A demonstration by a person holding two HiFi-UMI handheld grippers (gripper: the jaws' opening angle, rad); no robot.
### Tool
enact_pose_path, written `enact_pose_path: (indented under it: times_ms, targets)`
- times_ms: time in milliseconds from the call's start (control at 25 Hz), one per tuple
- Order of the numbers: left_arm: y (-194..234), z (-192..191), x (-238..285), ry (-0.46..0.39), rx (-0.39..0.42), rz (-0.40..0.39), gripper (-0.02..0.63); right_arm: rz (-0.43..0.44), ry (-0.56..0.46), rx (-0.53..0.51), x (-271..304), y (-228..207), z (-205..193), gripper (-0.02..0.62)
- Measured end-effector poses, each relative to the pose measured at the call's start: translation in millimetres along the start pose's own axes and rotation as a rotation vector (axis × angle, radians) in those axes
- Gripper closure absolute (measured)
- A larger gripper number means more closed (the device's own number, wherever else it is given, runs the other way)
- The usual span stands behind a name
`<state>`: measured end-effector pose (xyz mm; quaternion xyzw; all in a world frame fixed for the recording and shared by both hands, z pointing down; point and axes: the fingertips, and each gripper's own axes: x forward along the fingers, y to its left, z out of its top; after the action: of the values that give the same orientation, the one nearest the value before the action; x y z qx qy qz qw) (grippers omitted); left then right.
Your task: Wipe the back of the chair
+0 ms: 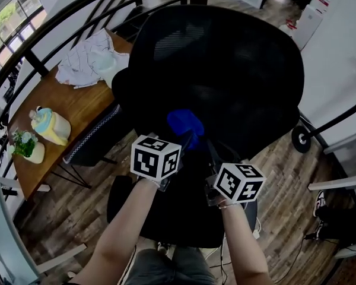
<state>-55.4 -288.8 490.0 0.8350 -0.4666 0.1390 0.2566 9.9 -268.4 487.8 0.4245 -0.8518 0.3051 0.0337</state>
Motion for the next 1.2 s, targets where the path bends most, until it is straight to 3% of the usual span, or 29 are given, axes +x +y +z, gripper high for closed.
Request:
enact_pose_path:
  times_ms: [640,1200]
  targets:
    - [85.3,-2.0,-55.8,-0.046,-0.072,0.183,0.483,0.140,0.088,-0.045,44.4,56.0,-22.3,0.565]
    - [118.6,-16.0,-82.5,-0.049,-0.108,0.297,0.483,0.110,0.083,-0.031,36.8,41.2,-21.1,0.565]
